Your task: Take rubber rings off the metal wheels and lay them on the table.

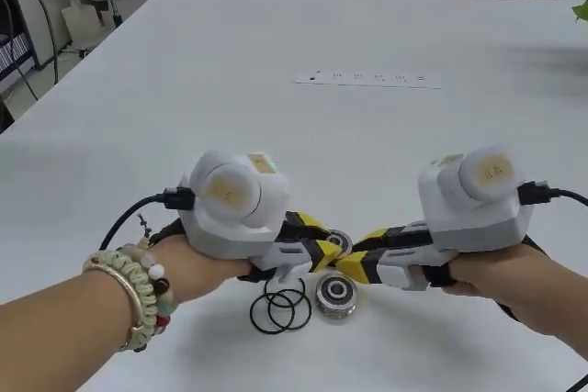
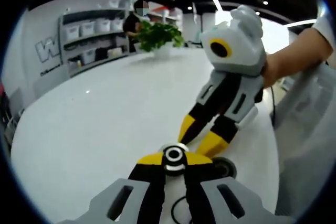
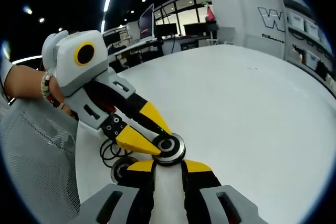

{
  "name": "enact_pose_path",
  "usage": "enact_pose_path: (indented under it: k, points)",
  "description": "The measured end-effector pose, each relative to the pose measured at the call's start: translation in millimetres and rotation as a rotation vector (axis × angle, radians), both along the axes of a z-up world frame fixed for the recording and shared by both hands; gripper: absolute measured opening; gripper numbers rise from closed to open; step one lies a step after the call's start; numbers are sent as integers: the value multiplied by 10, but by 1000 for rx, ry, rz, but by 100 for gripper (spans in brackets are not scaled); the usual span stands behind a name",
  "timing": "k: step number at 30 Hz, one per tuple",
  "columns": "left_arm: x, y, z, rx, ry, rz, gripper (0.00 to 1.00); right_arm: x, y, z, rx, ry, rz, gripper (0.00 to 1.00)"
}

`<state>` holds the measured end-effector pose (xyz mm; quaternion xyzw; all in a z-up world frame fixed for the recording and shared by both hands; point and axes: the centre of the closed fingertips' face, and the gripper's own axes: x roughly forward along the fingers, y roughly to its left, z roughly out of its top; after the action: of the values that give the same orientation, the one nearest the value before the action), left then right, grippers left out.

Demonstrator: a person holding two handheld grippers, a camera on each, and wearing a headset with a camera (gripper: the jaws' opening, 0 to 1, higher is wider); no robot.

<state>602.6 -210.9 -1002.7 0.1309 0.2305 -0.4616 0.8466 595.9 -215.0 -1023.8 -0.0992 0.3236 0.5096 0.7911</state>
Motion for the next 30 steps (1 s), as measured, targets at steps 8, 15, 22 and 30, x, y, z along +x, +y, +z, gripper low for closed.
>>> enact_pose_path:
  k: [8, 15, 22, 30]
  points:
    - [8, 22, -3, -1, 9, 7, 14, -10, -10, 11, -23, -22, 34, 8]
    - [10, 21, -4, -12, 19, 13, 14, 30, -32, -5, -41, -24, 13, 1]
    - [11, 21, -5, -9, 18, 10, 14, 43, -43, -7, -34, 18, -31, 0]
    - [7, 19, -10, -6, 14, 5, 14, 60, -69, -21, 63, 194, -159, 0]
